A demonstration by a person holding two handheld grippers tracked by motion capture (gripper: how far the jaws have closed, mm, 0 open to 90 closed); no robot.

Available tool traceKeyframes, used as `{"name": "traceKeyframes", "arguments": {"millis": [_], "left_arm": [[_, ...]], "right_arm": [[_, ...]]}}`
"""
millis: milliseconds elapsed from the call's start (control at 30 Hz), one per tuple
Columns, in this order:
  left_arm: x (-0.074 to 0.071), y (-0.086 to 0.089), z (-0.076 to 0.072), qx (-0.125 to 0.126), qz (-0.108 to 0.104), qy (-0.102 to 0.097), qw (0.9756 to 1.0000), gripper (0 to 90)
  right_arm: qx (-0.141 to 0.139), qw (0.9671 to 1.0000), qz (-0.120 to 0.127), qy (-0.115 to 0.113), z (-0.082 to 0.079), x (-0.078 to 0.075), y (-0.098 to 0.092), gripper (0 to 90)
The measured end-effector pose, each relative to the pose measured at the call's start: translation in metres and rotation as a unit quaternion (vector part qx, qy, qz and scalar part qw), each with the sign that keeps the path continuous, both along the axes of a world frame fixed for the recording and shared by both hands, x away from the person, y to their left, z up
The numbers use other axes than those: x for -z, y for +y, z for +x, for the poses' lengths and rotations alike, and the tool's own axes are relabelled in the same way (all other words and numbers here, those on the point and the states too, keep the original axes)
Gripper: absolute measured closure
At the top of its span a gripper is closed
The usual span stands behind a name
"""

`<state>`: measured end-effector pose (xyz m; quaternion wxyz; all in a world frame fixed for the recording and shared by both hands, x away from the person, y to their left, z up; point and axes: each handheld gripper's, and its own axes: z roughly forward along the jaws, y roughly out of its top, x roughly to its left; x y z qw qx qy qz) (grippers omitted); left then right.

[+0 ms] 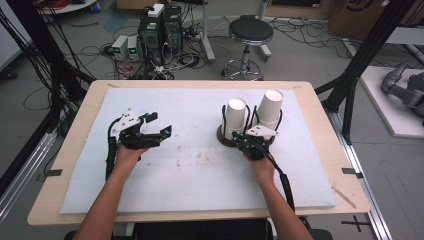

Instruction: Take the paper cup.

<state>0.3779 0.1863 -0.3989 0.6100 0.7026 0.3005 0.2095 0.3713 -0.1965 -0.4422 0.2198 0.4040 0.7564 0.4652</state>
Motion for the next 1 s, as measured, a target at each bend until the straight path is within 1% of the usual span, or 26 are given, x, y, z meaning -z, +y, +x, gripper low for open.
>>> {"name": "traceKeyframes", "arguments": {"millis": [33,100,200,267,433,500,567,733,933,1000], "left_arm": [[-0.003,-0.004,0.003,0.006,0.004,-0.002,1.0,20.1],[-0.008,-0.008,0.007,0.015,0.005,-0.002,0.9999,19.8],[-0.016,-0.017,0.015,0.024,0.002,-0.004,0.9997,19.5],[-0.021,-0.024,0.019,0.033,0.009,-0.005,0.9994,19.5],[-0.032,-0.043,0.032,0.051,0.012,-0.011,0.9985,19.3],[-0.036,-0.054,0.037,0.062,0.016,-0.011,0.9979,19.4],[-0.038,-0.064,0.041,0.08,0.017,-0.011,0.9966,19.4],[-0.042,-0.084,0.049,0.109,0.022,-0.01,0.9938,19.4],[-0.049,-0.104,0.061,0.122,0.025,-0.005,0.9922,19.5],[-0.051,-0.111,0.065,0.126,0.021,-0.003,0.9918,19.4]], "right_arm": [[0.0,1.0,-0.001,-0.001,0.0,0.0,0.0,90.0],[0.0,1.0,0.0,-0.001,0.0,0.0,0.0,90.0],[0.001,1.0,0.001,0.0,0.0,0.0,0.0,90.0],[0.002,1.0,0.002,0.001,0.0,0.0,0.001,90.0],[0.003,1.0,0.002,0.0,0.0,0.0,0.001,90.0],[0.003,1.0,0.004,0.002,0.0,0.0,0.001,90.0],[0.003,1.0,0.004,0.001,0.001,0.0,0.001,90.0],[0.003,1.0,0.003,0.001,0.001,0.0,0.001,90.0],[0.003,1.0,0.006,0.003,0.0,0.0,0.001,90.0],[0.003,1.0,0.006,0.003,0.0,0.0,0.001,90.0]]}}
